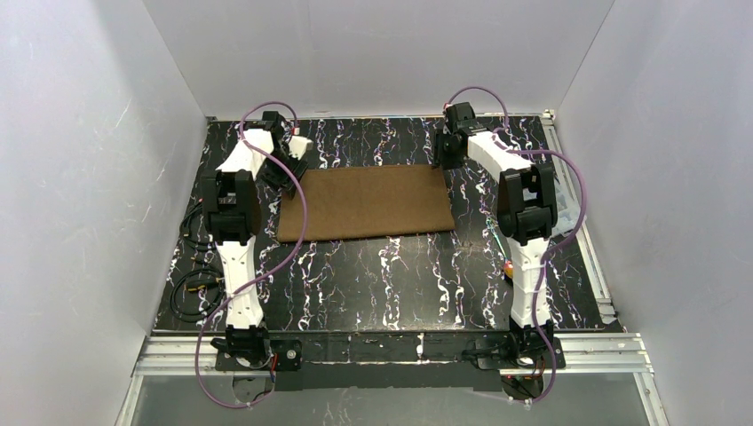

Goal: Fold the napkin into a case and place the utensils inside
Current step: Smooth out the rectangle-folded napkin at the center of the board.

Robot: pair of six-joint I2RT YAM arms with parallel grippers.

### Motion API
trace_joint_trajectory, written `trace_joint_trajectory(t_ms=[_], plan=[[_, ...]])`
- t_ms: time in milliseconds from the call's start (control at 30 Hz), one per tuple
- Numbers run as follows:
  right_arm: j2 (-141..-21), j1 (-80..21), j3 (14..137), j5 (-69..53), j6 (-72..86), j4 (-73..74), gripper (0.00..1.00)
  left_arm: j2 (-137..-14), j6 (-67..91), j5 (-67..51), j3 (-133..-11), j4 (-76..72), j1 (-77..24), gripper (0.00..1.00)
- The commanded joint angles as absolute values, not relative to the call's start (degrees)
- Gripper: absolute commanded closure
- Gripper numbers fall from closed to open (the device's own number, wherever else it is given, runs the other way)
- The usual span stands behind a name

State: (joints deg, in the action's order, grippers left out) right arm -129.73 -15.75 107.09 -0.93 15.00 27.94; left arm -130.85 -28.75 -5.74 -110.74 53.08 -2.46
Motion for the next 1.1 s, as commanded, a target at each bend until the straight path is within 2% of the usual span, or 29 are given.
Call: trace_joint_trajectory(t_ms=[0,133,267,367,500,767,867,1067], plan=[[-131.5,-15.33,107.74,-2.27,15.16,25.89,0.54,-129.56,-24.48,-8.7,-111.67,53.52,-2.46,0.45],[-132.06,-15.16,107.42,-2.54,15.52,25.43,0.56,-129.55,-23.16,-8.58,-111.06,52.46,-2.39,0.47],[-132.68,-15.08,107.02,-2.89,15.64,25.19,0.62,-128.79,-21.7,-8.82,-109.05,50.69,-2.29,0.66],[-132.8,-15.05,106.64,-3.16,15.75,25.22,0.71,-127.79,-21.27,-9.09,-107.0,48.63,-2.29,0.8],[-132.39,-15.06,106.03,-3.3,15.9,24.83,0.82,-127.6,-21.21,-9.21,-106.02,47.6,-2.22,0.93],[-132.31,-15.11,106.11,-3.83,16.32,24.81,0.89,-126.62,-21.31,-9.7,-103.88,45.08,-2.27,0.99],[-132.24,-15.03,106.41,-3.87,16.68,24.82,0.98,-126.35,-21.16,-10.27,-103.96,44.8,-2.2,1.0],[-129.35,-15.04,104.86,-2.33,16.88,23.05,0.99,-124.74,-20.36,-11.84,-104.83,43.66,-2.14,1.0]])
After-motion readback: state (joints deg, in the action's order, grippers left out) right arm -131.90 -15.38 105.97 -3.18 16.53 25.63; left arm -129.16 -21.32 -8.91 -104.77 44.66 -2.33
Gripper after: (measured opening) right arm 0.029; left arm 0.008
